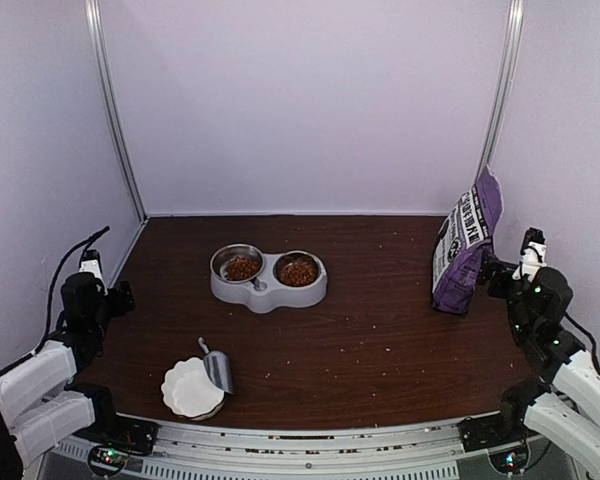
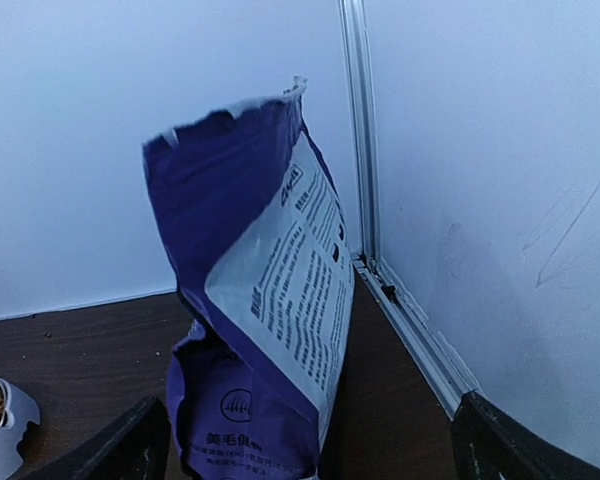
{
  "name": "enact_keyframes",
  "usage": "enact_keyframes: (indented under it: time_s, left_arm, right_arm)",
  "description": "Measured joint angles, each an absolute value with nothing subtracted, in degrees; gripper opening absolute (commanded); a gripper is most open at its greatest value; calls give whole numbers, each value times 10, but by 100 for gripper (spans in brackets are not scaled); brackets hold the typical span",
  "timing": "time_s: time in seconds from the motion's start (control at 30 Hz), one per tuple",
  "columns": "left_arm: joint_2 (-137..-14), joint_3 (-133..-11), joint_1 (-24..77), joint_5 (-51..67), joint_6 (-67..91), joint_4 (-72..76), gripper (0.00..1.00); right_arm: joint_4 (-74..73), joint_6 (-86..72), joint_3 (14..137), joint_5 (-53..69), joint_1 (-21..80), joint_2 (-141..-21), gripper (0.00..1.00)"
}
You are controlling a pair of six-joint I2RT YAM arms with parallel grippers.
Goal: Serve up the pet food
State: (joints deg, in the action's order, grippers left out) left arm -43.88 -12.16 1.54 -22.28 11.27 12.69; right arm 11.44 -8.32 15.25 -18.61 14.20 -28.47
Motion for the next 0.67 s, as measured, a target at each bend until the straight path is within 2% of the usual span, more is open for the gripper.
enact_keyframes:
  time_s: [0.17,0.43,0.53,0.67]
  left_arm:
    - [-527,-119,15,-235,85,218,98]
    - [-680,-142,15,-254,53,382,98]
    - [-710,-161,15,-268,50,407,98]
    - [-729,-181,15,-279,44,439,98]
  right_arm:
    - [239,-58,83,-204,141,-340,100]
    - [444,-34,59,-220,124,-531,100]
    - [501,-31,58,-217,113,-589,100]
    - [534,-30,59,-211,110,-608,100]
